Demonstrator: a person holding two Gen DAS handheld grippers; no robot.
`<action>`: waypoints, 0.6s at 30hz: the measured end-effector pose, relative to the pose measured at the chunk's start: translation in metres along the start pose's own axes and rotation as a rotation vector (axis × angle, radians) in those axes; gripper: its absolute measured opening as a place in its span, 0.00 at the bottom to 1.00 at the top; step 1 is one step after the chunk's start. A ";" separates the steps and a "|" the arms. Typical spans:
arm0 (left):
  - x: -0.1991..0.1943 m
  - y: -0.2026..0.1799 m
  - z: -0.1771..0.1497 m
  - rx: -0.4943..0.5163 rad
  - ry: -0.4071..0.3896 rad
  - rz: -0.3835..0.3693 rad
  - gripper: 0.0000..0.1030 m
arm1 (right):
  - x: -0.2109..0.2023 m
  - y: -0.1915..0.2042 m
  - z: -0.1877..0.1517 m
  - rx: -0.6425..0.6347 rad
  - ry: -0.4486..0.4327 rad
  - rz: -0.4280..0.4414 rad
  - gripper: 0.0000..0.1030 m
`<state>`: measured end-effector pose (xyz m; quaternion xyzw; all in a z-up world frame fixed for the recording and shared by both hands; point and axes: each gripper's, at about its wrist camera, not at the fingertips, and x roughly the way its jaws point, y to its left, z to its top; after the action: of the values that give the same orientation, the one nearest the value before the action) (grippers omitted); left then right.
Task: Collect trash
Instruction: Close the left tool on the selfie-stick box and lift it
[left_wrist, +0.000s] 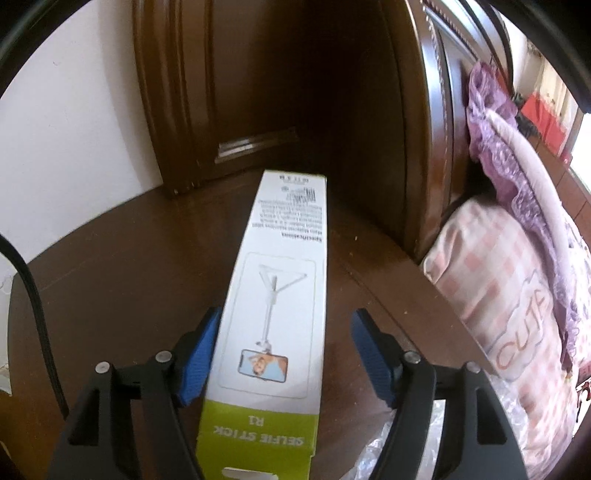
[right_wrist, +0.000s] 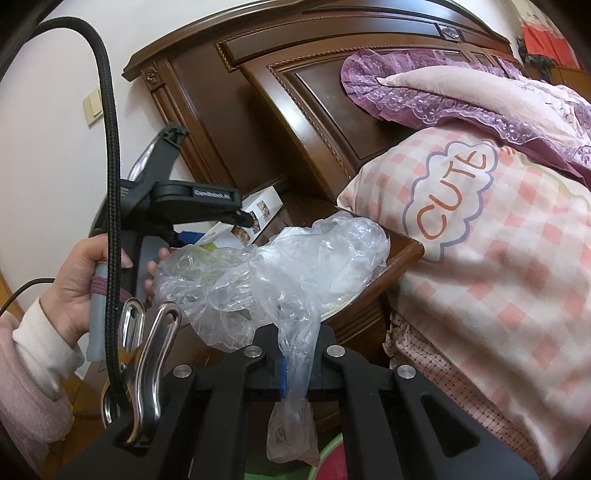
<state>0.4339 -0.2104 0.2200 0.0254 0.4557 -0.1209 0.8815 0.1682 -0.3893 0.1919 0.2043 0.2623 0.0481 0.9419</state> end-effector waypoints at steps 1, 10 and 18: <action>0.004 0.000 -0.001 -0.006 0.012 0.003 0.72 | 0.000 0.000 0.000 -0.001 0.000 0.000 0.06; 0.011 0.007 -0.010 -0.036 0.023 0.022 0.55 | -0.005 0.001 0.001 0.009 -0.012 0.022 0.06; -0.008 0.014 -0.031 -0.038 0.013 -0.006 0.53 | -0.014 0.004 0.005 0.023 -0.044 0.078 0.06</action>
<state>0.4080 -0.1905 0.2077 0.0081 0.4636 -0.1145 0.8786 0.1588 -0.3906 0.2041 0.2263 0.2337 0.0770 0.9425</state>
